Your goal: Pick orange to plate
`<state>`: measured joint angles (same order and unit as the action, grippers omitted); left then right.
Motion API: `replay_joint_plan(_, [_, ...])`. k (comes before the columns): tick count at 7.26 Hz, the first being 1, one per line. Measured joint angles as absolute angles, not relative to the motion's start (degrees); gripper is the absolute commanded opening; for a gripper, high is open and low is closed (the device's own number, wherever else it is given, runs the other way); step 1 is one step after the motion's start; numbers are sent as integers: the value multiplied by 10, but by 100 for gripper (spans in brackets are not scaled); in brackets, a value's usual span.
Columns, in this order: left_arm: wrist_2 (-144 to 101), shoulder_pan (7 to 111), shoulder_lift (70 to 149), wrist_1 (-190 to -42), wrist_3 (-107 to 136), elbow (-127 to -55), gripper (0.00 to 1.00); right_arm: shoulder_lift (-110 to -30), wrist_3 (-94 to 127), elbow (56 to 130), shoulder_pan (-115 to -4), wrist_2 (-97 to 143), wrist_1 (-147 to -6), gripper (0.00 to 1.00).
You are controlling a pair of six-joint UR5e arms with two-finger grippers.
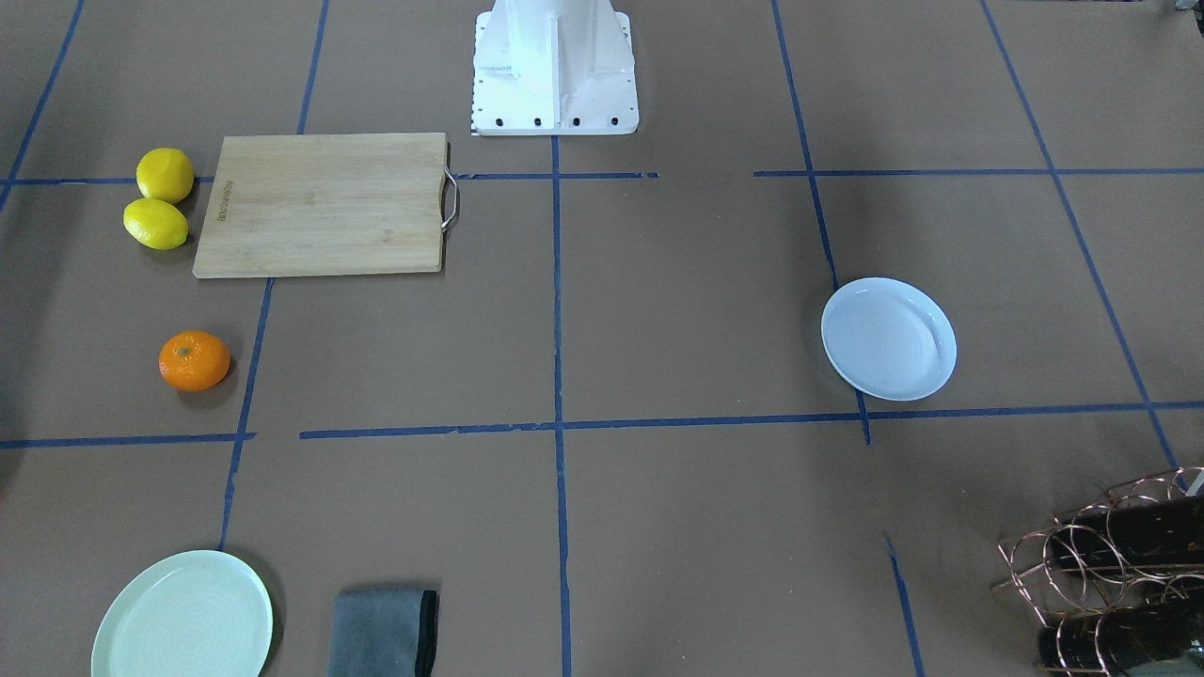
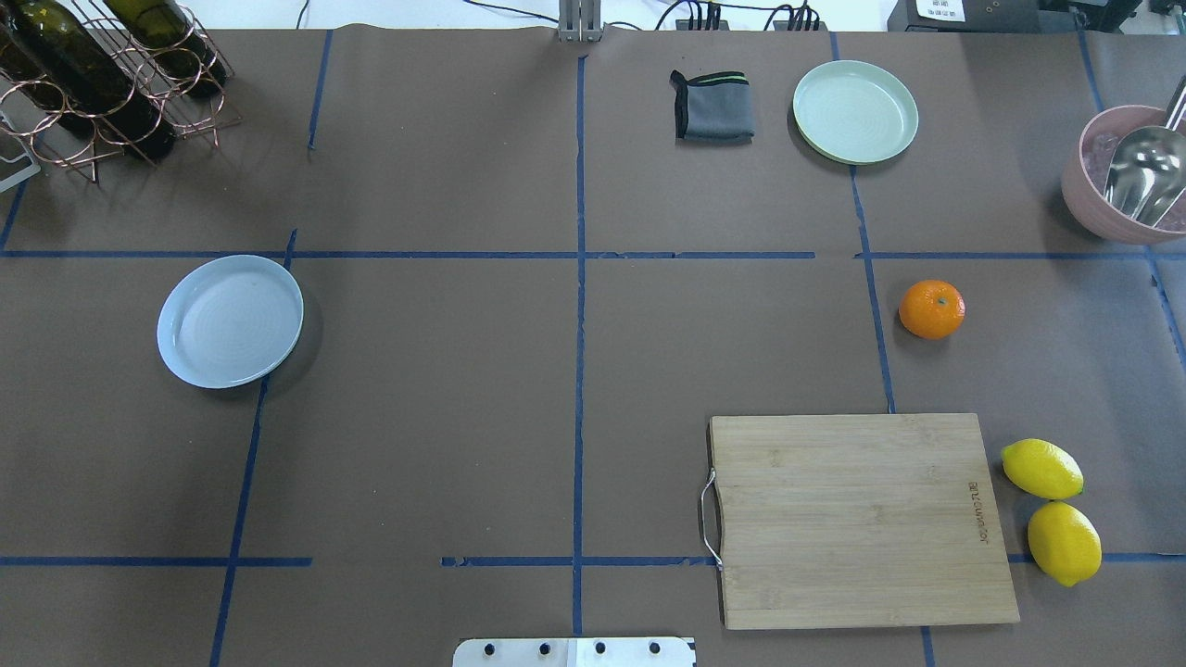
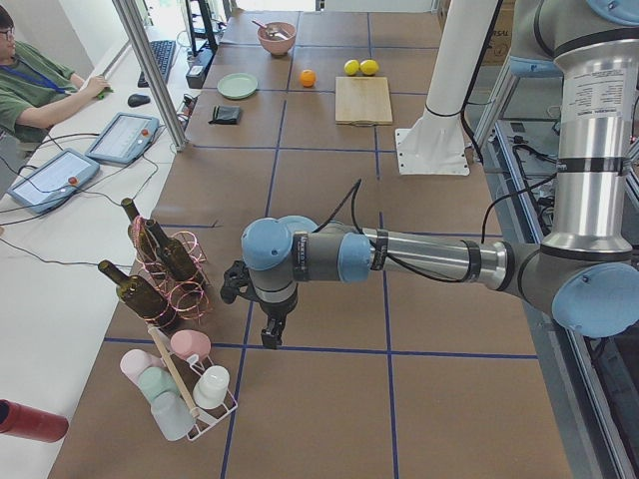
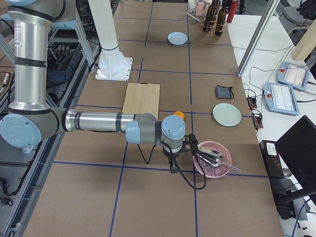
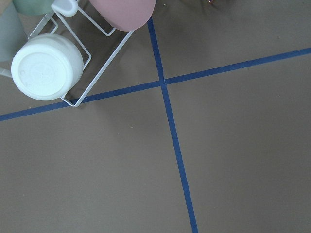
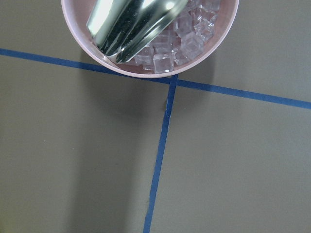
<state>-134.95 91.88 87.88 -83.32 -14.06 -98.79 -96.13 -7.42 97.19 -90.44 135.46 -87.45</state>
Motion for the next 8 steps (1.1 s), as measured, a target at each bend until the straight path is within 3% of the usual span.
replay_joint_plan(6, [-1323, 919, 886, -843, -141, -1020, 100, -951, -68, 986, -902, 1354, -822, 100])
replay_joint_plan(8, [-1324, 919, 900, -937, -138, -1027, 100, -951, -52, 985, -902, 1354, -799, 100])
